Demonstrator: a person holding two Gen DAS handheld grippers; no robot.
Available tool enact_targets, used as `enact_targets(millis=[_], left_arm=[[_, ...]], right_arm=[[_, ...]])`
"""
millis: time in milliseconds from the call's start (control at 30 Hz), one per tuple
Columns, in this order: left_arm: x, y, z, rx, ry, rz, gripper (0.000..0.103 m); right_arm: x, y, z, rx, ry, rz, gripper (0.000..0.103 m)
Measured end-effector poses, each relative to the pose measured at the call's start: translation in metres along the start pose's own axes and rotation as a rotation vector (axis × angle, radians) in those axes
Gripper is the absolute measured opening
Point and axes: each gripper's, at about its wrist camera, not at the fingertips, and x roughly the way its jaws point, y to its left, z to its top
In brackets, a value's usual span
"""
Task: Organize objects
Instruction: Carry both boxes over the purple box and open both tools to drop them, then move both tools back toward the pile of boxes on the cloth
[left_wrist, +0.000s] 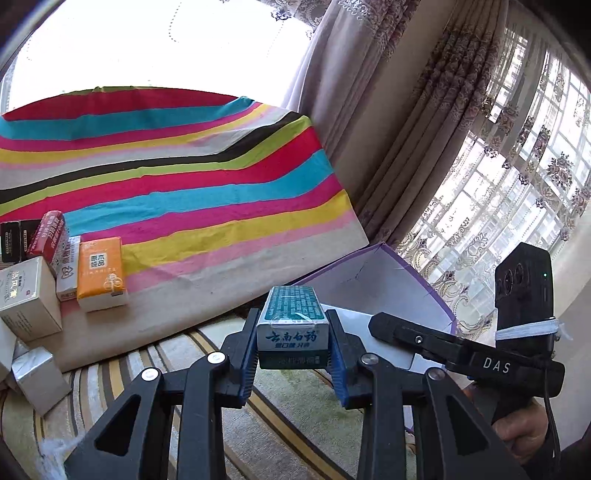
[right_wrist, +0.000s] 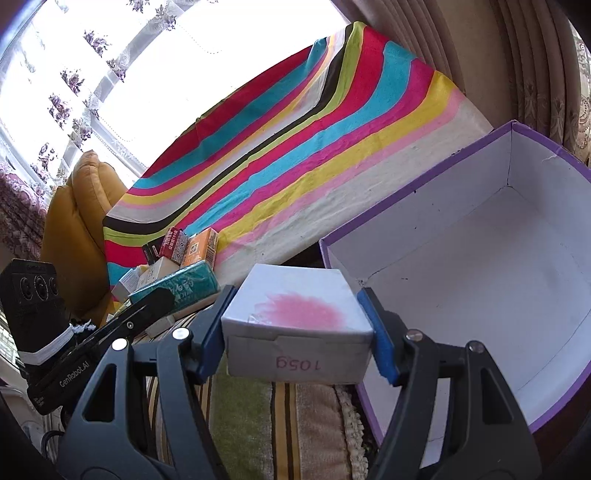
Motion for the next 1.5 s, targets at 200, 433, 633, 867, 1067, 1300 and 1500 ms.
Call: enact_targets(millis=[200, 433, 633, 867, 1067, 1300, 1500], left_arm=[[0.031, -0.024, 0.004, 0.043, 0.067, -0.056, 0.035], [0.053, -0.050, 0.005, 0.109, 0.142, -0.117, 0.053], [0.048, -0.038, 0.005, 0.062, 0.124, -0.094, 0.067], [0.021, -0.011, 0.004, 0.010, 0.035, -0.020, 0.067], [-0.017, 0.011, 0.002, 0.006, -0.095, 0.033, 0.067], [-0.064, 0.043, -0.016, -0.006, -0.126, 0.156, 0.071], [-0.108, 0.074, -0.042, -0.050, -0.140, 0.257, 0.077]], right_arm=[[-0.021, -0.032, -0.003, 0.036, -0.027, -0.147, 0.070], [-0.025, -0.062, -0.010, 0.086, -0.008, -0.295, 0.076], [-0.029, -0.067, -0.012, 0.082, -0.019, -0.311, 0.089], [-0.024, -0.054, -0.014, 0.051, -0.014, -0.288, 0.089], [-0.016, -0.034, -0.015, 0.019, 0.000, -0.233, 0.089], [-0.010, -0.012, -0.018, -0.017, 0.012, -0.186, 0.090], [-0.003, -0.001, -0.020, -0.030, 0.041, -0.164, 0.090]])
